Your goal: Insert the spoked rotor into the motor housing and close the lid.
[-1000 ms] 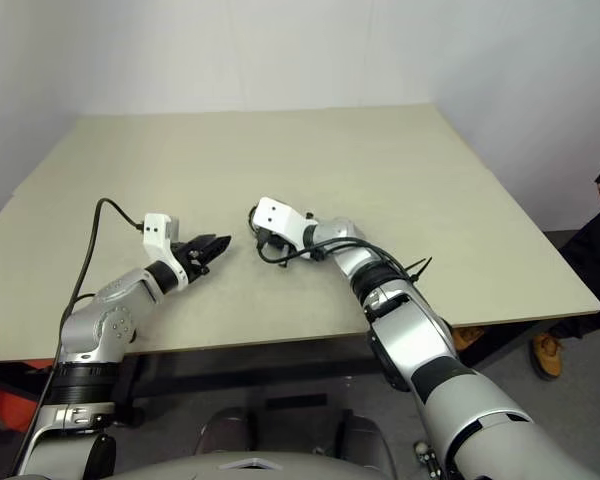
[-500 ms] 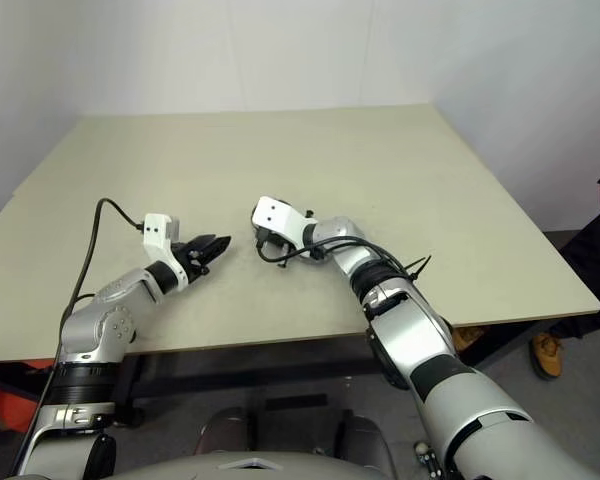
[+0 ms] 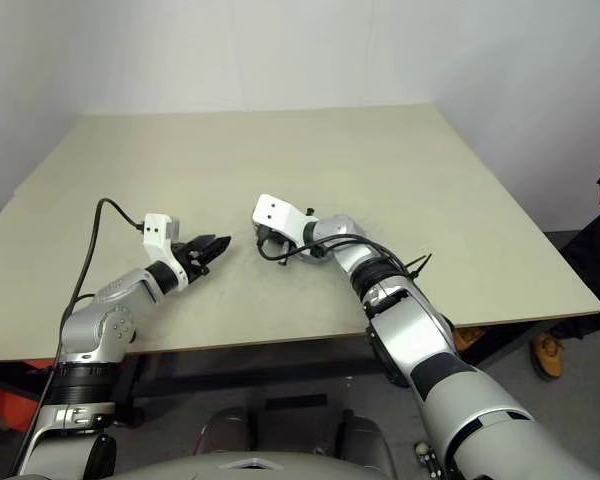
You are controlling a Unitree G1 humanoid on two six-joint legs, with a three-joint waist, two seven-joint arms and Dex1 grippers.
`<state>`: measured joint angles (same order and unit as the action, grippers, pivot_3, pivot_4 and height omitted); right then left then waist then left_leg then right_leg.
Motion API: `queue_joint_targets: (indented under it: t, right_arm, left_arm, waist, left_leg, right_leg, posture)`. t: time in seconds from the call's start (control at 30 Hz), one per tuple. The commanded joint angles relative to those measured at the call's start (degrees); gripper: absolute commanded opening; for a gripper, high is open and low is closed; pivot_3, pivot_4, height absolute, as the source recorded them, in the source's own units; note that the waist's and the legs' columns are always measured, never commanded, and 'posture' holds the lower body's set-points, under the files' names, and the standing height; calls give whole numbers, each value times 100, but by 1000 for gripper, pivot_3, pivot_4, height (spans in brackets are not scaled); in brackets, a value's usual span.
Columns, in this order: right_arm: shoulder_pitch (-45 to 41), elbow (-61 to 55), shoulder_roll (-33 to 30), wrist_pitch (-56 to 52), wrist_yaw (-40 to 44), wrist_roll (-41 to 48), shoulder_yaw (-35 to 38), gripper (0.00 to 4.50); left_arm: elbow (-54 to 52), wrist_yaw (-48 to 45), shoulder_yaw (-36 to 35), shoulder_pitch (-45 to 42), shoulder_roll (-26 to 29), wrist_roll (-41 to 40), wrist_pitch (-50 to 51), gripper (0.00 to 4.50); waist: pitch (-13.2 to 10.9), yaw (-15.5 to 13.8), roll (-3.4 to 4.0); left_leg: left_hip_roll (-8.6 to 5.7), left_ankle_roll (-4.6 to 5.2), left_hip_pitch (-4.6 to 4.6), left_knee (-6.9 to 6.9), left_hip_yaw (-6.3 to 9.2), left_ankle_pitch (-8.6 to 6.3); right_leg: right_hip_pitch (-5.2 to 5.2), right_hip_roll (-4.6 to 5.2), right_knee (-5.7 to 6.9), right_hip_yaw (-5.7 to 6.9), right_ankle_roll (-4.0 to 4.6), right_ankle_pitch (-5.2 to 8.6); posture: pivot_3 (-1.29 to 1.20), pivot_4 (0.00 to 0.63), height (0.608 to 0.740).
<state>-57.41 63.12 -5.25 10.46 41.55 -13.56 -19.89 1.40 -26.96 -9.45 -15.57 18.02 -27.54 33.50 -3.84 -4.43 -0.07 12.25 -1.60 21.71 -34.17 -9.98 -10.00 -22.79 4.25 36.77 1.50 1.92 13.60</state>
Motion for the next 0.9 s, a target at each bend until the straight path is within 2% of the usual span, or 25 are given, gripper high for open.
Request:
queue_joint_targets:
  t: [0.03,0.4,0.67,0.77,0.9]
  right_arm:
    - [-104,-29,-213,14,31,-60,74,37]
    - [418,-1299,-867,87,1174,24,-52,37]
    - [495,-1803,-917,-194,1320,188,85,37]
    - [446,-1792,-813,-146,1211,182,89,598]
    - [375,-1545,-627,8,975,150,98,2024]
  left_arm:
    - [-131,17,-21,-56,-4,26,-106,2395]
    - [-128,44,-38,-33,-26,18,-113,2395]
    - [-46,20,-3,-61,-60,34,-141,2395]
    - [-38,9,-7,-71,-50,35,-136,2395]
    - [-50,15,-20,-70,-39,32,-119,2395]
  waist:
    - [0,-3,0]
    - [0,-16,-2]
    - [-1,48,-2]
    - [-1,47,-2]
    - [-1,47,-2]
  left_leg:
    - [0,0,1,0,0,0]
    - [-3,5,9,1,0,-3]
    - [-8,6,14,1,-2,-3]
    - [-8,6,16,1,-2,-3]
    - [-6,7,17,1,-2,-4]
  right_leg:
    - [-1,0,0,0,0,0]
    - [-5,0,-6,0,0,0]
    - [-17,-2,-5,0,0,0]
    - [-17,-2,-6,0,0,0]
    - [-18,-2,-7,0,0,0]
  posture:
    - [0,0,740]
    - [0,0,740]
    - [0,0,740]
    - [0,0,740]
    - [0,0,740]
